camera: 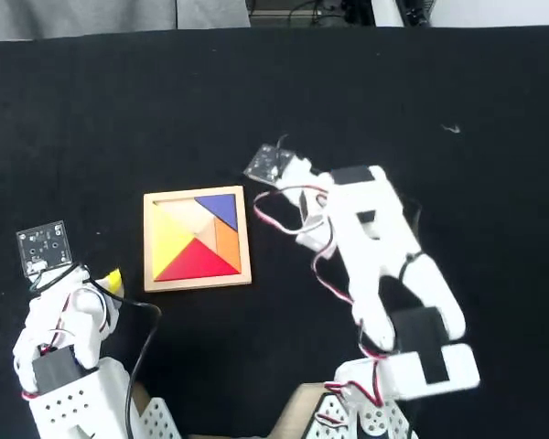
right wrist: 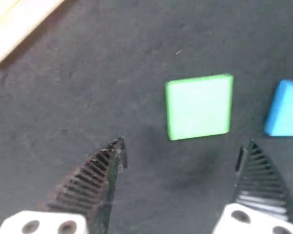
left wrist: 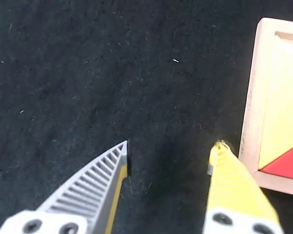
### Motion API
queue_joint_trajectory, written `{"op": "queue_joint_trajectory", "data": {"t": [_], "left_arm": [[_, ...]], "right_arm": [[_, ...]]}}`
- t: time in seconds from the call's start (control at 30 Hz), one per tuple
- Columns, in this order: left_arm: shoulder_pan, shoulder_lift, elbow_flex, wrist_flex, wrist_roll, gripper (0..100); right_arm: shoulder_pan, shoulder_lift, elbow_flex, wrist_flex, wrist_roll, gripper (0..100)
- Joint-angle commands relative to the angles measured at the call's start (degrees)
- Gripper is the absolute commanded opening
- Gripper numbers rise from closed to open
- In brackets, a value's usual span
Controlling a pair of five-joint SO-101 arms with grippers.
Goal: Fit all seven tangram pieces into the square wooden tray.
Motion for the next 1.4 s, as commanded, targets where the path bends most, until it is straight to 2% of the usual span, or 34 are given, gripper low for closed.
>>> {"op": "queue_joint_trajectory", "data": {"t": [0.0,0.27,0.43,0.6,0.77,0.83,1.23,1.37], "left_arm": [[-0.4,-0.44,-0.22,0.18,-0.35,27],[-0.31,-0.44,-0.22,0.0,-0.35,27],[2.51,-0.44,-0.13,0.18,-0.35,27],[2.42,-0.53,0.4,0.0,-0.44,27],[2.33,-0.53,0.4,-0.09,-0.44,27],[2.33,-0.53,0.4,-0.09,-0.44,27],[2.51,-0.53,0.48,-0.09,-0.44,27],[2.42,-0.53,0.48,-0.18,-0.44,27]], "right_arm": [[0.62,3.21,-5.41,-0.09,3.25,35.4],[3.78,16.84,-15.16,0.26,4.31,35.1],[3.6,20.18,-17.63,0.26,6.33,35.0],[3.6,20.53,-17.71,0.0,8.26,32.3],[3.6,20.53,-17.36,-0.09,8.26,14.5],[3.6,20.53,-17.36,-0.09,8.26,10.7],[3.6,17.63,-17.71,0.35,7.91,9.9],[3.43,12.18,-17.8,4.48,6.51,9.9]]}}
